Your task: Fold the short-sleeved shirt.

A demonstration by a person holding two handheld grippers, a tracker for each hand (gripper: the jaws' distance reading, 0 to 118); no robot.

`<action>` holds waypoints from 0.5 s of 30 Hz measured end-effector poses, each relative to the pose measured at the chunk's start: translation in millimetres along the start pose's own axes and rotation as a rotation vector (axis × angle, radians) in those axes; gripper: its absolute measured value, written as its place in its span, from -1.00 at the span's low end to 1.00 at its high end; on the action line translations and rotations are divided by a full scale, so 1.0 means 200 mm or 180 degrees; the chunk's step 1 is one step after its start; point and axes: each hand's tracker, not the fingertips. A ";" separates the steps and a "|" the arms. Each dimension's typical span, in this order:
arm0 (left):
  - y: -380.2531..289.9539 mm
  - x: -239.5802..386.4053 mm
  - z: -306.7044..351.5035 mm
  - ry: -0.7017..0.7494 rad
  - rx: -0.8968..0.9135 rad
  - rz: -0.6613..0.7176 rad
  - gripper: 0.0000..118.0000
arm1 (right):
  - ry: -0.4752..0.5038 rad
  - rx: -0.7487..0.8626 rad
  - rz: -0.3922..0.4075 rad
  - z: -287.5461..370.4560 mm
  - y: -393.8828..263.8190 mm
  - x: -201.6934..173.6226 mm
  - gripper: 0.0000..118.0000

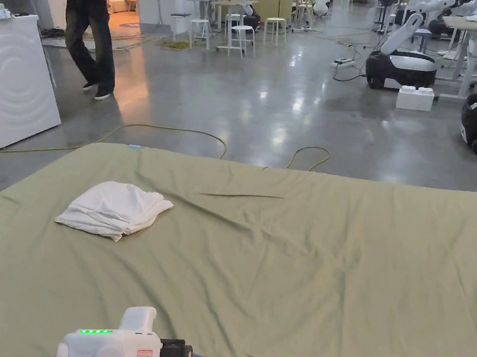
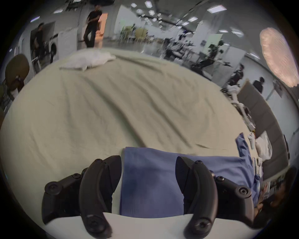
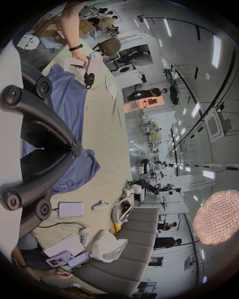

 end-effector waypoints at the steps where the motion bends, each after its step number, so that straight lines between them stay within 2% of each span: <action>1: 0.00 0.00 -0.04 -0.0034 -0.0045 0.0079 0.27 | -0.0017 -0.0035 -0.0051 -0.01 -0.01 0.02 -1.00; 3: -0.01 -0.01 -0.11 -0.0145 -0.0123 0.0102 0.21 | -0.0060 -0.0111 -0.0180 -0.03 -0.02 0.05 -1.00; 4: -0.02 0.00 -0.14 -0.0178 -0.0193 0.0106 0.12 | -0.0071 -0.0146 -0.0229 -0.04 -0.03 0.06 -1.00; 5: -0.02 0.02 -0.16 -0.0103 -0.0238 0.0096 -0.21 | -0.0086 -0.0183 -0.0270 -0.06 -0.04 0.07 -1.00; 6: -0.02 0.05 -0.15 0.0154 -0.0218 -0.0006 -0.61 | -0.0106 -0.0207 -0.0291 -0.08 -0.05 0.08 -1.00; 7: -0.04 0.07 -0.12 0.0184 -0.0148 -0.0098 -0.81 | -0.0120 -0.0231 -0.0297 -0.10 -0.05 0.09 -1.00; 8: -0.04 0.09 -0.12 -0.0127 -0.0188 -0.0025 -0.86 | -0.0119 -0.0254 -0.0298 -0.13 -0.05 0.10 -1.00; 10: -0.06 0.15 -0.15 0.0207 -0.0234 -0.0142 -0.87 | -0.0096 -0.0333 -0.0275 -0.20 -0.05 0.11 -1.00; 12: -0.07 0.15 -0.20 0.0242 -0.0257 -0.0200 -0.87 | -0.0049 -0.0419 -0.0221 -0.32 -0.04 0.15 -0.98; 13: -0.06 0.15 -0.21 0.0250 -0.0277 -0.0181 -0.87 | -0.0016 -0.0498 -0.0219 -0.40 -0.03 0.17 -0.82; 15: -0.03 0.14 -0.21 0.0229 -0.0359 -0.0156 -0.87 | 0.0067 -0.0680 -0.0339 -0.60 -0.01 0.27 0.21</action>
